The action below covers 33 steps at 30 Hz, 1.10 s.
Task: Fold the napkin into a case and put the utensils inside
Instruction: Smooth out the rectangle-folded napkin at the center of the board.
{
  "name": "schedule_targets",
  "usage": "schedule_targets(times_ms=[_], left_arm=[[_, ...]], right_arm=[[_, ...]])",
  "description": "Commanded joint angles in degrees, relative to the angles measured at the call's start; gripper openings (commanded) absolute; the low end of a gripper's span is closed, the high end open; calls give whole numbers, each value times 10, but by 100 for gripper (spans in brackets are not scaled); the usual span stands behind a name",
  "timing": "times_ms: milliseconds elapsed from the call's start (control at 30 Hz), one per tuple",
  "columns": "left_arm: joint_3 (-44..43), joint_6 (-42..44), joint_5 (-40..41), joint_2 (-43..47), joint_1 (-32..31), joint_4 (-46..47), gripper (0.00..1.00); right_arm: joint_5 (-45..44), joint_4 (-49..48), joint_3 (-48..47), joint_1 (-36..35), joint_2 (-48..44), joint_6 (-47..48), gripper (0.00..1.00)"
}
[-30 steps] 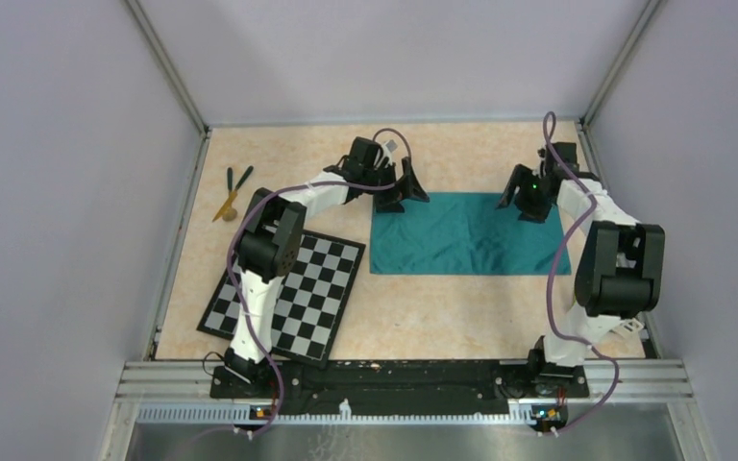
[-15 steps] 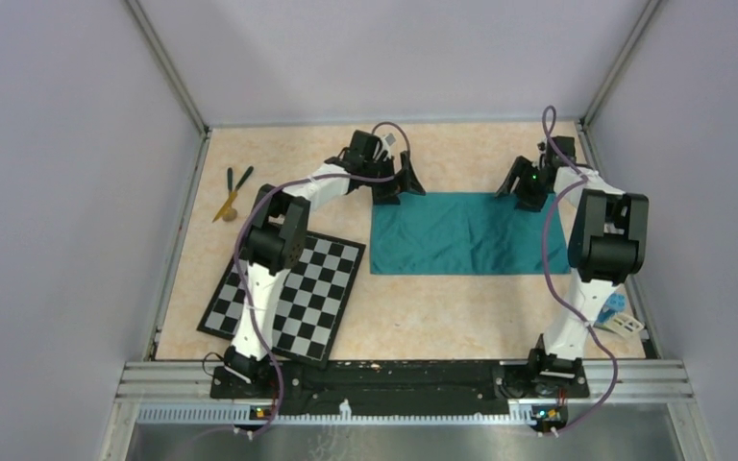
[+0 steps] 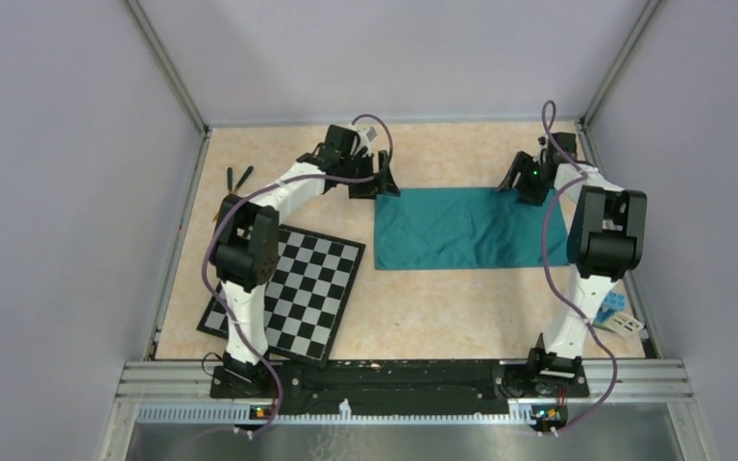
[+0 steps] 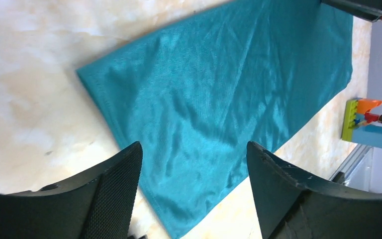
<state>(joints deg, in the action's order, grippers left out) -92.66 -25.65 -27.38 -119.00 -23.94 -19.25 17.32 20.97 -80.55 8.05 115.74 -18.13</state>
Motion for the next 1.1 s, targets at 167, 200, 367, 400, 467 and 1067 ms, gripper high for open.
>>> schedule_targets(times_ms=[167, 200, 367, 400, 467, 1067], left_arm=[[30, 7, 10, 1, 48, 5, 65], [27, 7, 6, -4, 50, 6, 63], [11, -1, -17, -32, 50, 22, 54], [9, -4, -20, -36, 50, 26, 52], [11, -8, -23, -41, 50, 34, 48], [-20, -15, -31, -80, 50, 53, 26]], right_arm=[[13, -20, 22, -1, -32, 0, 66], [13, -21, 24, -1, -34, 0, 66], [5, -21, 30, -1, -40, 1, 66], [5, -22, 30, -1, -42, 0, 66], [7, -24, 31, -1, -42, 0, 66], [5, -30, 39, 0, -73, -7, 66]])
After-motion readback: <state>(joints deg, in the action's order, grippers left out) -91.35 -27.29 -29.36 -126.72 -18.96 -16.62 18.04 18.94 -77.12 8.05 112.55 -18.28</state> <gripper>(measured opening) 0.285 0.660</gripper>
